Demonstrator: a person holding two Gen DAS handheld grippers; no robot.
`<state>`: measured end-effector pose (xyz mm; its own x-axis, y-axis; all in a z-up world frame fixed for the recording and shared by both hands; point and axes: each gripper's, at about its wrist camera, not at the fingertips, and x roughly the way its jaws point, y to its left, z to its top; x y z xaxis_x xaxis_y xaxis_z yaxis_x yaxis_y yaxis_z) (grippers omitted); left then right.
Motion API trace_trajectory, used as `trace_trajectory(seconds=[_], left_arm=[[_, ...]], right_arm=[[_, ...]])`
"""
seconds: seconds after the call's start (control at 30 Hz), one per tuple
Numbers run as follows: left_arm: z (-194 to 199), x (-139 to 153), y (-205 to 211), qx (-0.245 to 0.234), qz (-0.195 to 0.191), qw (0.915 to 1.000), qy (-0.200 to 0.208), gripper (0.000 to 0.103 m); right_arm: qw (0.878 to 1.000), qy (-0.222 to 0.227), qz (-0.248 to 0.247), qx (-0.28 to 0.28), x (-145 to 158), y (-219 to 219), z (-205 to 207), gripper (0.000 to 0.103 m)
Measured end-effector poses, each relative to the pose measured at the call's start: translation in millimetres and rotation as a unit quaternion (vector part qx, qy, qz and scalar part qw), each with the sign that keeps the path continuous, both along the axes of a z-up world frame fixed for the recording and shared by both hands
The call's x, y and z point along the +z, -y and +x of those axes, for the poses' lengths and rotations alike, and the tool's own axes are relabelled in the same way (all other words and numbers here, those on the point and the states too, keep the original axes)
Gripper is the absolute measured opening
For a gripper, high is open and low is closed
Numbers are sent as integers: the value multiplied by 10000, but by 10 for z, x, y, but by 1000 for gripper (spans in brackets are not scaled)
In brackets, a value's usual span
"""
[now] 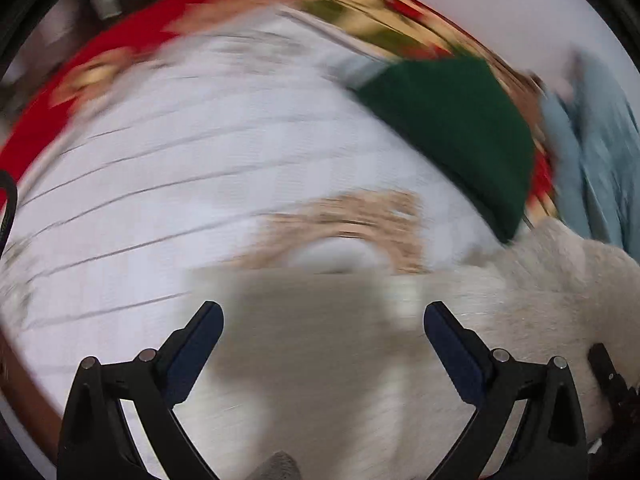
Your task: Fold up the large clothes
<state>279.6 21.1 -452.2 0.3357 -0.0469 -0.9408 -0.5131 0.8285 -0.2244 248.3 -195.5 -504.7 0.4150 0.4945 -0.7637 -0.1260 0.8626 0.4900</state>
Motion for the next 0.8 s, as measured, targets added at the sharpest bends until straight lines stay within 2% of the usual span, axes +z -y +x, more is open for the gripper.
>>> trace_trajectory(seconds=[0.03,0.1,0.13,0.2,0.27,0.3,0.33,0.37,0.4,0.47,0.5,0.57,0.67,0.73,0.8], left_arm=[[-229,76,-204,263,98,9996,-63,103],[-578,162,-483,615,278,9975,-192,103],[-685,207,-581,737,344,9964,-254,103],[-1029,255,-794,1022,519,9926,-398,103],[-1426,286,-1025,1240,639,9888,-539,103],[-1464,251,-1058,1321,682,9871,-602,103],[-1638,239,-1170,1470,728,9842,-670,103],[-1805,216,-1251,1587,744,9819,-711,103],[-1923,190,-1316,1704,754,9794,-776,103],[-2092,135,-1419,1889,705,9760,-817,103],[-2199,106,-1471,1986,681,9743,-822,103],[-2231,70,-1512,2043,685,9728,-855,103],[-2275,50,-1511,2028,679,9733,-830,103],[-2243,50,-1475,1949,649,9754,-797,103],[-2212,75,-1439,1838,656,9779,-753,103]], right_arm=[[9996,92,-133,223,71,-16,-34,21],[9935,373,-612,883,236,-503,-211,21],[9885,497,-783,1195,300,-757,-291,21],[9700,823,-1236,1923,343,-1277,-490,21],[9446,1139,-1599,2631,313,-1747,-851,21],[9251,1341,-1838,3040,249,-2015,-1076,21],[9088,1534,-1999,3327,193,-2202,-1263,21],[8875,1736,-2146,3690,83,-2414,-1521,21],[8752,1835,-2237,3878,2,-2569,-1628,21],[8459,2038,-2404,4302,-241,-2772,-2018,21],[8374,2099,-2456,4410,-325,-2816,-2146,21],[8128,2202,-2637,4704,-551,-2884,-2475,21],[7871,2294,-2838,4973,-822,-2891,-2798,23],[7751,2395,-2891,5083,-929,-2832,-2978,28],[7616,2377,-2890,5291,-969,-2809,-3072,51]])
